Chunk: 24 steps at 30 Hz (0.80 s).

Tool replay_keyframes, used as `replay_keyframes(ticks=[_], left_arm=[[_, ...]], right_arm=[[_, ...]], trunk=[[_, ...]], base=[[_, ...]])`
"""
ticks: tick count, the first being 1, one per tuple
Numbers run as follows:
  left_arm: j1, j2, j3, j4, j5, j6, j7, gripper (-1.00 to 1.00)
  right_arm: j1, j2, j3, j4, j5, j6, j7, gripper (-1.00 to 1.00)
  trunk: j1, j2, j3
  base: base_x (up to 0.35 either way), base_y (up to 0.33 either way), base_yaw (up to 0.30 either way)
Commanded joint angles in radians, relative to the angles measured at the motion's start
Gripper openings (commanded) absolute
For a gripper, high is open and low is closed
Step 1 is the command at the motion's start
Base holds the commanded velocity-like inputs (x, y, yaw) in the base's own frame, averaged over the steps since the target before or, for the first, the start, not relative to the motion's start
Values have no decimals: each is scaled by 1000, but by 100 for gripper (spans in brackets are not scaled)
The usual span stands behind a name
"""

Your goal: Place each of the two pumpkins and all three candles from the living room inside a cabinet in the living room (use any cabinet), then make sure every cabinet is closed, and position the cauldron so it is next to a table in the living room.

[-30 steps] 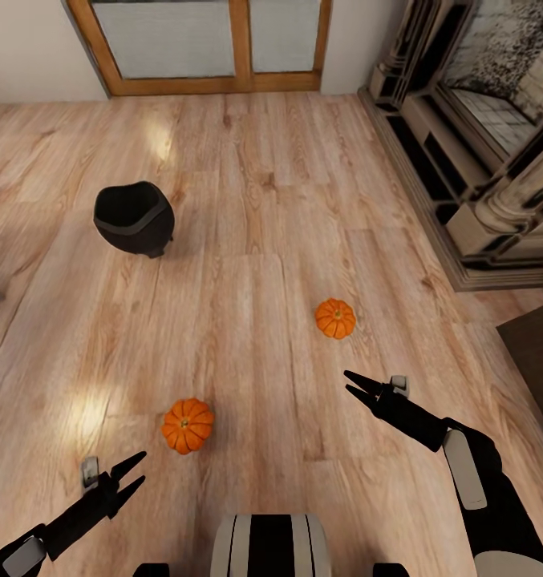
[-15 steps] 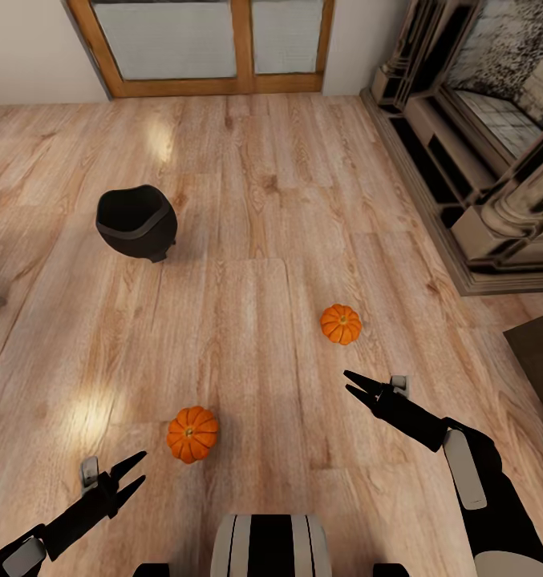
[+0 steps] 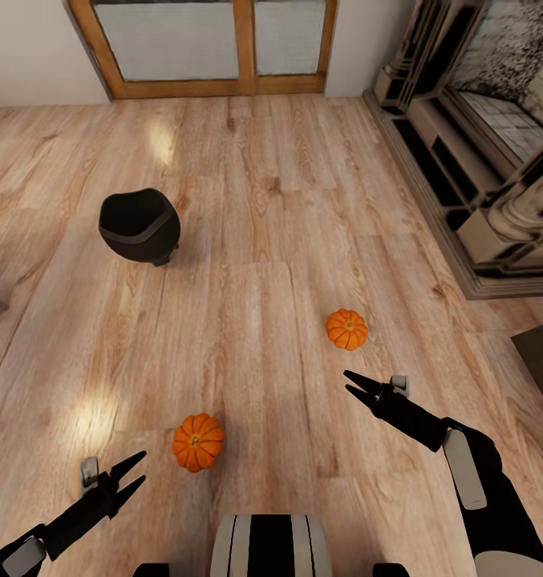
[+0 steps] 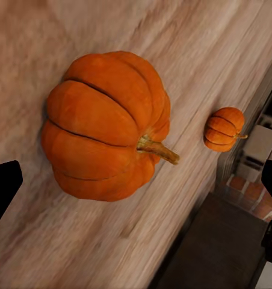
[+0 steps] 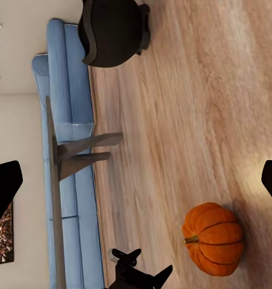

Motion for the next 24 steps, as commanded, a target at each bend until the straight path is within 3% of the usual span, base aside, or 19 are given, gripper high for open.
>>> replay_keyframes(ticks=[1, 8, 19, 24], left_arm=[[0, 1, -8, 0, 10, 10, -2, 100], [0, 1, -8, 0, 10, 11, -2, 100], [0, 1, -7, 0, 10, 8, -2, 100], [0, 1, -9, 0, 10, 7, -3, 100]], right_arm=[[0, 0, -1, 0, 0, 4, 3, 100], [0, 0, -1, 0, 0, 4, 3, 100], [0, 0, -1, 0, 0, 4, 4, 100], [0, 0, -1, 0, 0, 4, 5, 100]], trunk=[[0, 0, -1], [0, 0, -1], [5, -3, -43], [5, -3, -47]], base=[[52, 15, 0], [18, 5, 0], [1, 0, 0], [0, 0, 0]])
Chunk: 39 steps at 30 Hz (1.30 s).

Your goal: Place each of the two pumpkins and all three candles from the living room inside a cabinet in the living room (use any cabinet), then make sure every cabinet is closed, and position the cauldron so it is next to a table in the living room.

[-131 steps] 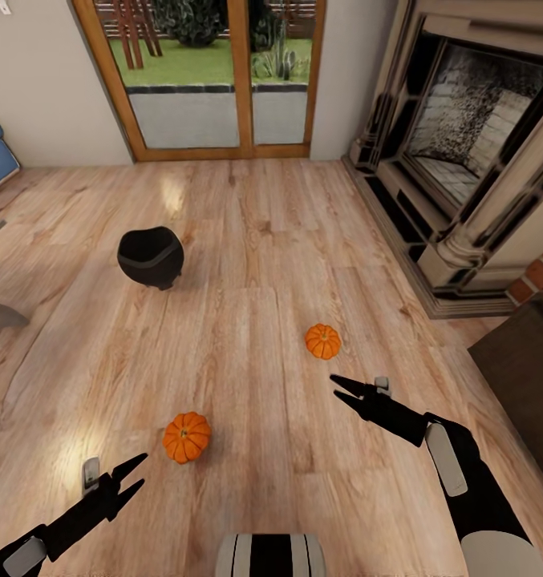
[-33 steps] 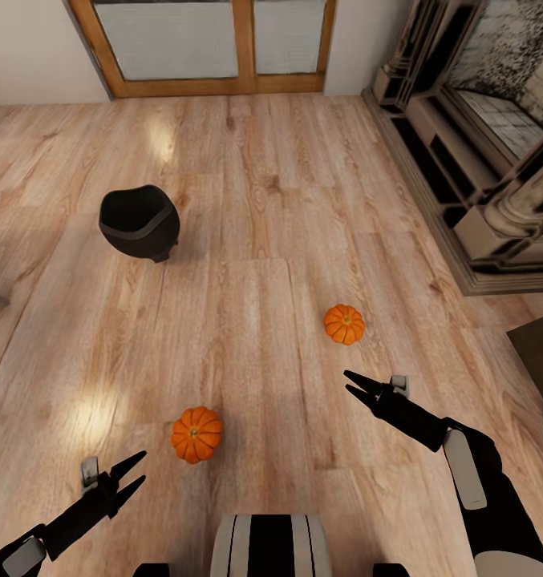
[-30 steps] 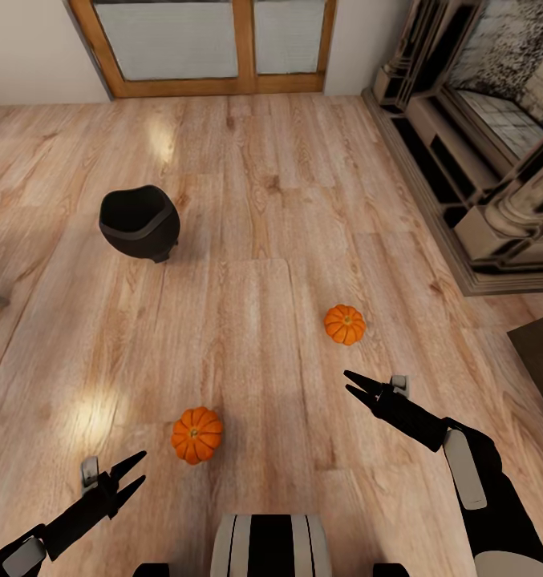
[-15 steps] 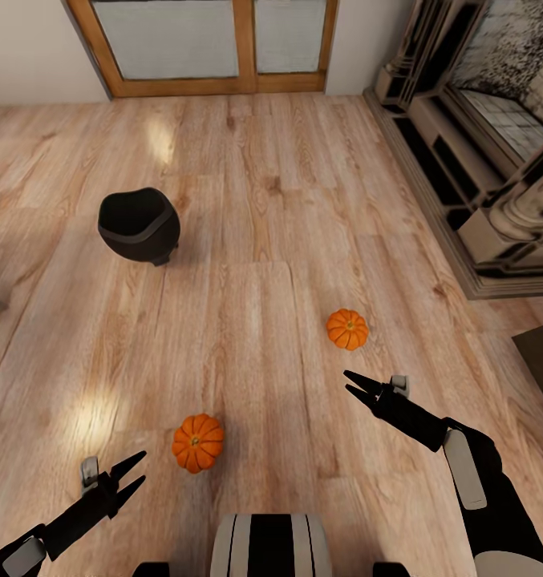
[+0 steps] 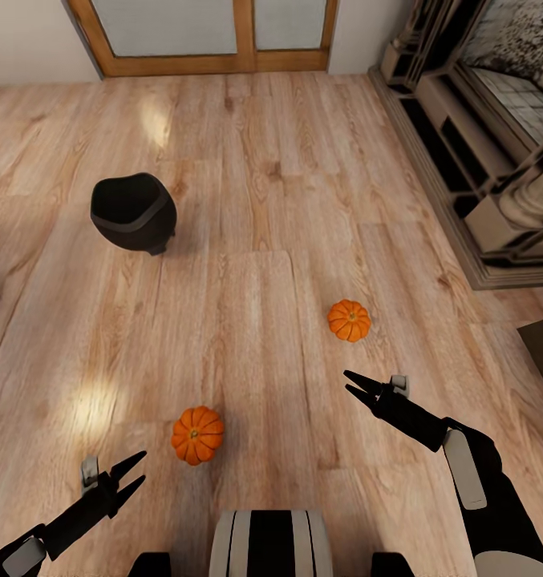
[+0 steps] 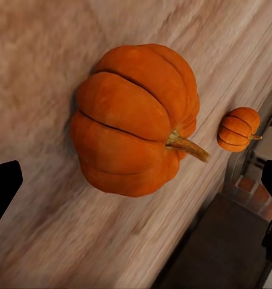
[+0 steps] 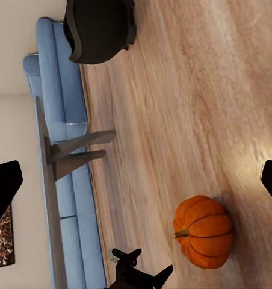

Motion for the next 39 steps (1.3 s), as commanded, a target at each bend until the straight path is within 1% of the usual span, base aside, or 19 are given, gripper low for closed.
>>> replay_keyframes(ticks=[1, 3, 14, 24, 33, 39], left_arm=[[0, 1, -8, 0, 11, 10, -3, 100], [0, 0, -8, 0, 11, 9, -3, 100], [0, 0, -8, 0, 11, 9, -2, 100], [0, -1, -7, 0, 11, 9, -2, 100], [0, -1, -8, 0, 11, 8, -2, 100], [0, -1, -7, 0, 11, 8, -1, 100]], right_arm=[[0, 0, -1, 0, 0, 4, 3, 100], [0, 0, -1, 0, 0, 4, 3, 100], [0, 0, -1, 0, 0, 4, 3, 100], [0, 0, -1, 0, 0, 4, 8, 100], [0, 0, -1, 0, 0, 4, 24, 100], [0, 0, -1, 0, 0, 4, 26, 100]], trunk=[[0, 0, -4], [1, -1, -12], [1, -1, -12], [6, -3, -51], [6, -3, -51], [6, -3, -51]], base=[[0, 0, 0], [0, 0, 0], [0, 0, 0], [0, 0, 0], [2, 0, 0], [125, 27, 0]])
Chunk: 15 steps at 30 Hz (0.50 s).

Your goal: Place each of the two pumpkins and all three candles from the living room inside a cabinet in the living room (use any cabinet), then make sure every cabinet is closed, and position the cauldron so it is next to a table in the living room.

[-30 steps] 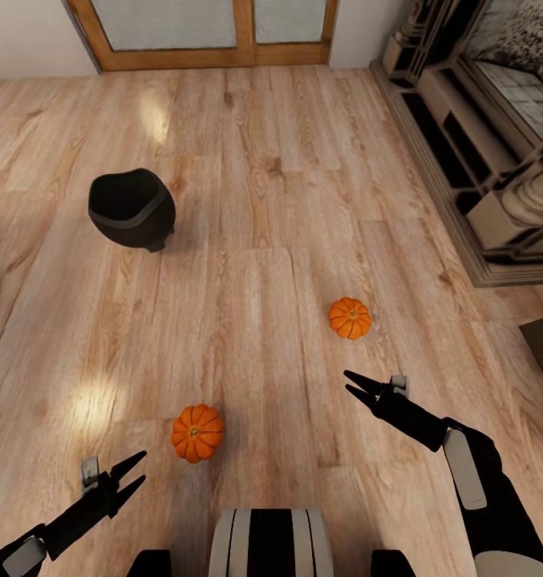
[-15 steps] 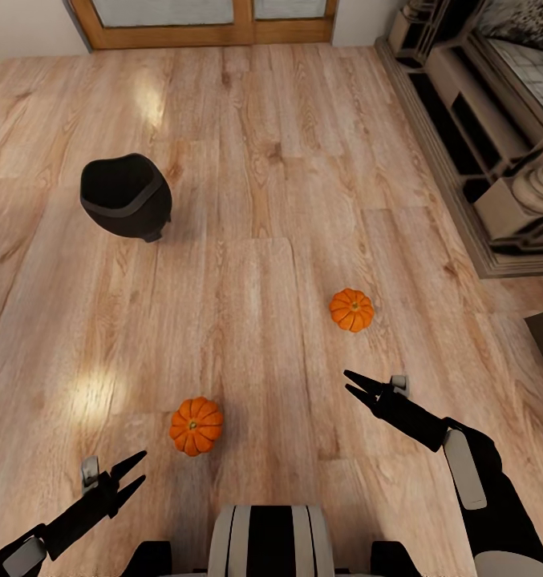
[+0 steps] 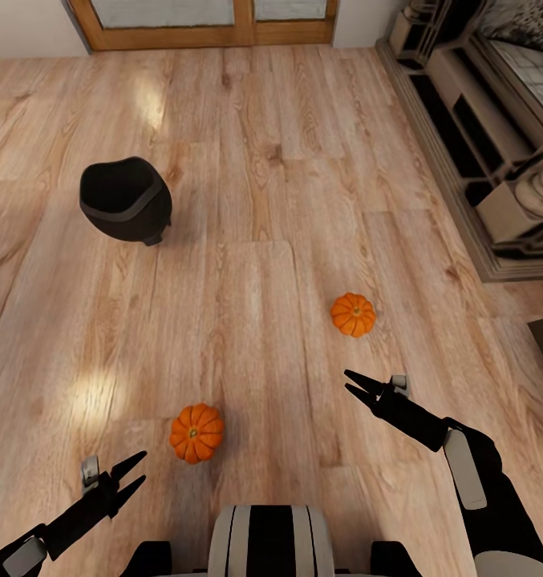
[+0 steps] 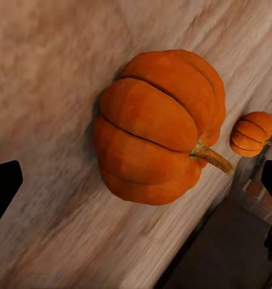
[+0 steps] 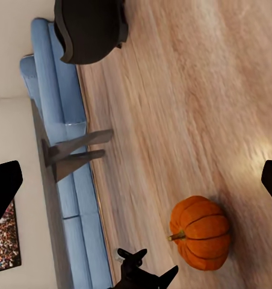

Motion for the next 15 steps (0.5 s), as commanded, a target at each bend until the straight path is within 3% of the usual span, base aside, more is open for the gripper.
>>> replay_keyframes(ticks=[1, 15], left_arm=[[0, 1, -8, 0, 10, 10, -2, 100], [0, 1, -7, 0, 10, 11, -3, 100]], right_arm=[[0, 0, -1, 0, 0, 4, 3, 100], [0, -1, -3, 0, 0, 4, 3, 100]], trunk=[[0, 0, 0], [0, 0, 0]], base=[[45, 9, 0], [38, -23, 0]])
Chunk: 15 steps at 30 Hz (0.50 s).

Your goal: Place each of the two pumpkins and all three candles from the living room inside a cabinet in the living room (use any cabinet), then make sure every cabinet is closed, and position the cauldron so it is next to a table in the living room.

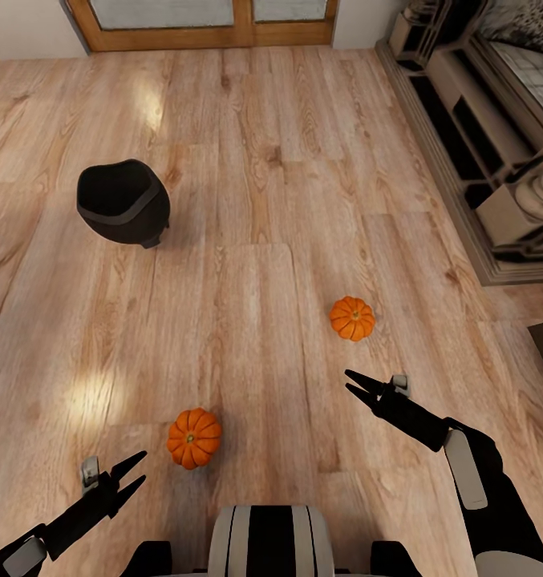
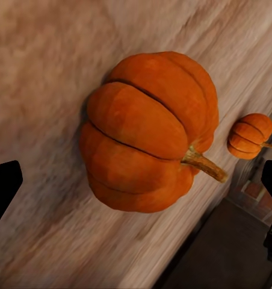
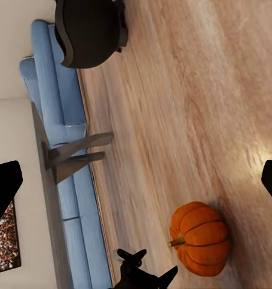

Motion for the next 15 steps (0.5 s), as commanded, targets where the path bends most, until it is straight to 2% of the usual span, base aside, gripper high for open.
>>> replay_keyframes(ticks=[1, 15], left_arm=[[0, 1, -8, 0, 10, 10, -3, 100], [0, 1, -8, 0, 9, 9, -1, 100]], right_arm=[[0, 0, -1, 0, 0, 4, 3, 100], [0, 1, 0, 0, 0, 4, 3, 100]], trunk=[[0, 0, 0], [0, 0, 0]], base=[[-57, -30, 0], [-35, -48, 0]])
